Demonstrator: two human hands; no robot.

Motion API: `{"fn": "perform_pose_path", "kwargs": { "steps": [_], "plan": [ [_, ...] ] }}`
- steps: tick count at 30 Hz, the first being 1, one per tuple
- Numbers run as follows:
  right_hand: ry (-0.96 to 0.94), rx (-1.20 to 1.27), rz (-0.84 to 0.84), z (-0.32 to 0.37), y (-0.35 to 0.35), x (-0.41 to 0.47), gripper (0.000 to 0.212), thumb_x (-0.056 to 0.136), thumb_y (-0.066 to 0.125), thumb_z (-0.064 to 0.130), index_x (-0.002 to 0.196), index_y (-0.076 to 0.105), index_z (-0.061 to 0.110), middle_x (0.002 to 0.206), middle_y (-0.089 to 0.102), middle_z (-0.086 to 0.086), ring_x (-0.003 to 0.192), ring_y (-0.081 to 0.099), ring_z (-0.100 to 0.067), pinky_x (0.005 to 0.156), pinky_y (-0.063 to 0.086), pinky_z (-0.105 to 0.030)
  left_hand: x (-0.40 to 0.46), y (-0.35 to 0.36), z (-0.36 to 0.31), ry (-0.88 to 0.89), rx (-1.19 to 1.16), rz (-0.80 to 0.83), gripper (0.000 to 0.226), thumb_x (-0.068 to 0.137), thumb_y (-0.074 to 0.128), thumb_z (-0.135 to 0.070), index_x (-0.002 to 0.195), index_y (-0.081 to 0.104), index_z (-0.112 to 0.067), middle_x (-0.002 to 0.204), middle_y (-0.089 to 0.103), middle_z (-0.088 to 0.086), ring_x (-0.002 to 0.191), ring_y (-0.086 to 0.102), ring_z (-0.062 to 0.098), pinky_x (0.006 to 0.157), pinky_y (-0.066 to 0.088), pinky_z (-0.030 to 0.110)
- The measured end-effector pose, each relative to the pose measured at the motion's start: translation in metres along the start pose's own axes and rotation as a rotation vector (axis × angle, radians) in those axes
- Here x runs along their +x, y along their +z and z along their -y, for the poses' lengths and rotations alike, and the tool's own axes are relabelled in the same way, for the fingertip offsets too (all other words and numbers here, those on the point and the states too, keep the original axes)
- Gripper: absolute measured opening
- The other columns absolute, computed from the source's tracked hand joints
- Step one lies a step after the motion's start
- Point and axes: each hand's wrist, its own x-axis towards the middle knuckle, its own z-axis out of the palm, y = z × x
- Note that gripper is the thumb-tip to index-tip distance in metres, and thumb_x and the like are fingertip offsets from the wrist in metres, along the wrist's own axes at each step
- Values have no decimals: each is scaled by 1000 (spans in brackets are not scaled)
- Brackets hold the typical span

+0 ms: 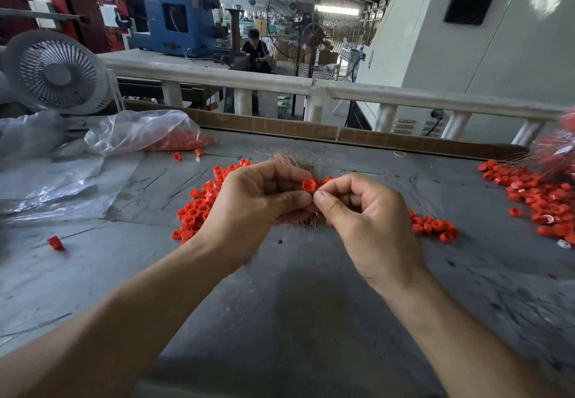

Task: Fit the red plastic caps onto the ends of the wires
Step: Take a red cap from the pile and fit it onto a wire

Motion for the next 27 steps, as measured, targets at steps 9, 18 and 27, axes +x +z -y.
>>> {"fn": "perform_pose_path", "kwargs": {
  "steps": [9,18,27],
  "plan": [
    [-14,31,-6,0,1,0,3,87,71,27,85,73,28,69,70,-3,63,64,-21,60,53,-36,0,1,-2,23,31,4,20,79,73,-3,99,72,-3,88,78,13,80,76,22,75,63,28],
    [36,72,83,2,-1,-1,14,93,71,15,79,70,19,55,56,4,53,46,-10,51,38,-25,-1,-1,0,97,172,39,17,86,71,5,99,72,-5,85,77,7,78,74,16,72,59,24],
    [70,158,70,6,-3,-1,12,87,68,26,79,69,17,51,51,9,47,39,-4,46,32,-15,-1,-1,0,123,173,79,16,89,68,5,104,69,-2,85,74,8,75,70,15,69,56,21]
  ]
}}
